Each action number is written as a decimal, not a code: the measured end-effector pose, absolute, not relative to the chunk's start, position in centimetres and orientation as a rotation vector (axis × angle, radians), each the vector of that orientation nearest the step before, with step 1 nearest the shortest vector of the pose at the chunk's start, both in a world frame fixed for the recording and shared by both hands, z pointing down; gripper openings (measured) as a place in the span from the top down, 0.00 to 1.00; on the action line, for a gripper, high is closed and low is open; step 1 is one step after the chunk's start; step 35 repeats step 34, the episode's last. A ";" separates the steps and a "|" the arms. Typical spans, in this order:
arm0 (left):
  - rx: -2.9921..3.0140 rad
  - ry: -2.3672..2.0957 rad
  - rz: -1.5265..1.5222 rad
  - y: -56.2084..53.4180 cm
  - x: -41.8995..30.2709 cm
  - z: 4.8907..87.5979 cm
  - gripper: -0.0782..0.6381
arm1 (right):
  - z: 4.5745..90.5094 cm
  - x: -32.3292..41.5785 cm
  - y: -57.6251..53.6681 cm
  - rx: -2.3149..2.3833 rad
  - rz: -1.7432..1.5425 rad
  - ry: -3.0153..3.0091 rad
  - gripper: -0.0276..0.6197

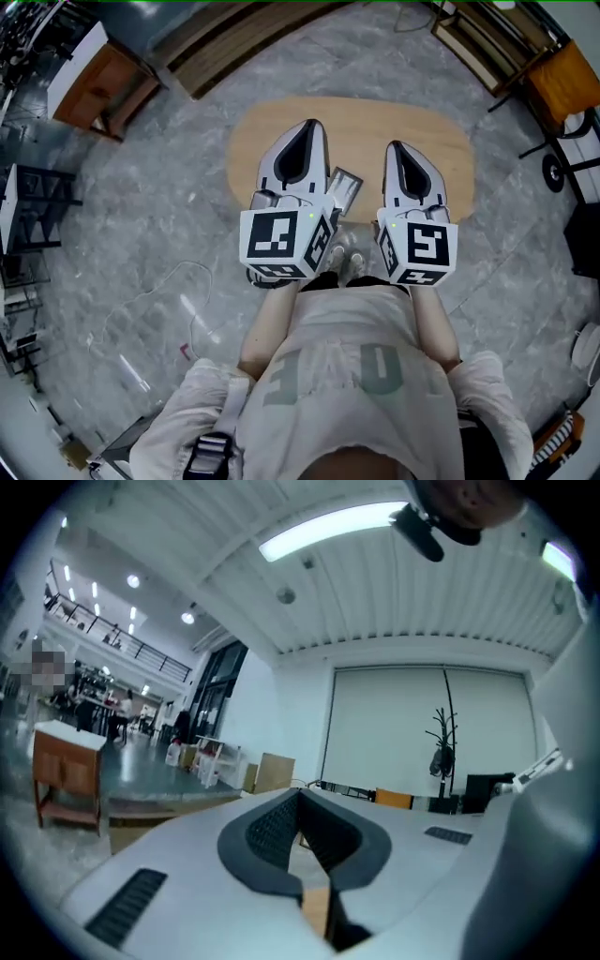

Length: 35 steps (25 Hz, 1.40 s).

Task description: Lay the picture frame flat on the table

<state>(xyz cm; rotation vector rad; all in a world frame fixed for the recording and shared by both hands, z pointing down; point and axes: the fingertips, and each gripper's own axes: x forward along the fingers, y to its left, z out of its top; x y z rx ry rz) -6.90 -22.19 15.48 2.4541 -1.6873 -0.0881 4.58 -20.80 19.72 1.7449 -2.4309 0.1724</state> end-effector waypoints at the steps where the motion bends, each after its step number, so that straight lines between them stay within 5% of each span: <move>1: 2.498 -1.703 -0.060 -21.1 -6.7 14.8 0.88 | 19.4 4.3 -19.9 1.725 0.150 -2.434 0.95; 10: 2.552 -1.836 0.213 -17.9 -7.2 17.9 0.88 | 21.6 3.9 -16.1 1.645 0.112 -2.393 0.95; 35: 2.625 -1.775 0.227 -19.9 -4.4 17.8 0.88 | 21.7 5.0 -17.6 1.679 0.104 -2.365 0.95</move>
